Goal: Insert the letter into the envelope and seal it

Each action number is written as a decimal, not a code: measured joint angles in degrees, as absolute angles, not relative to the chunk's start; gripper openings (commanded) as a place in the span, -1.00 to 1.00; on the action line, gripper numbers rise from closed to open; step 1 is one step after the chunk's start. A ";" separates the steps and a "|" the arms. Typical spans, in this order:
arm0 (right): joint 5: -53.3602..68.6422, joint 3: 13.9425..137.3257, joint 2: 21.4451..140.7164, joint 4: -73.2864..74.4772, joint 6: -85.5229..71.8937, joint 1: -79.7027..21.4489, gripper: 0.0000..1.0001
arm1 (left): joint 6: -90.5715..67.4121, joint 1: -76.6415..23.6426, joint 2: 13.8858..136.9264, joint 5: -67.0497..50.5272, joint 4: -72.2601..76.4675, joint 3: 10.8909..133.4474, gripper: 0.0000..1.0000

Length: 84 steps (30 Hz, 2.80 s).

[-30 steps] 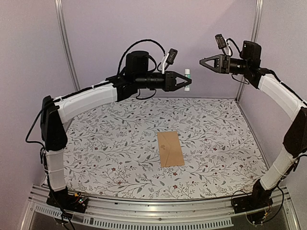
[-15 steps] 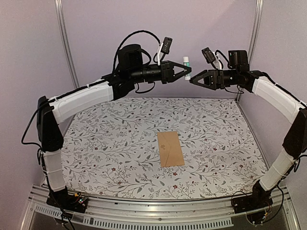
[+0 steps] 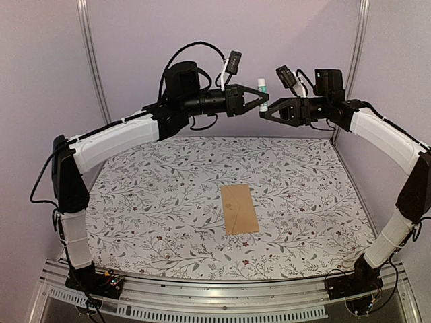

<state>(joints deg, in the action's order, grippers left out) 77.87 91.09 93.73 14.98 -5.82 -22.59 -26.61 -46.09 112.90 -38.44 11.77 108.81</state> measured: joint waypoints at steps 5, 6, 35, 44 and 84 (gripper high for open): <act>77.58 91.11 94.08 13.15 -7.75 -22.59 -0.27 | -26.74 -46.09 112.92 -38.70 11.75 109.06 -1.00; 77.45 91.11 94.11 12.78 -8.08 -22.59 -0.28 | -26.79 -46.09 112.97 -38.81 11.75 109.10 -1.00; 76.77 91.11 94.17 7.75 -11.88 -22.59 -0.89 | -27.62 -45.93 114.19 -39.64 11.25 111.87 -1.00; 62.43 94.35 93.91 12.43 -8.88 -23.81 -1.00 | -28.14 -45.69 115.02 -30.70 8.05 114.30 -1.00; 65.49 92.62 92.75 27.57 11.57 -26.46 0.01 | -26.46 -45.23 107.77 -40.34 19.68 100.42 -1.00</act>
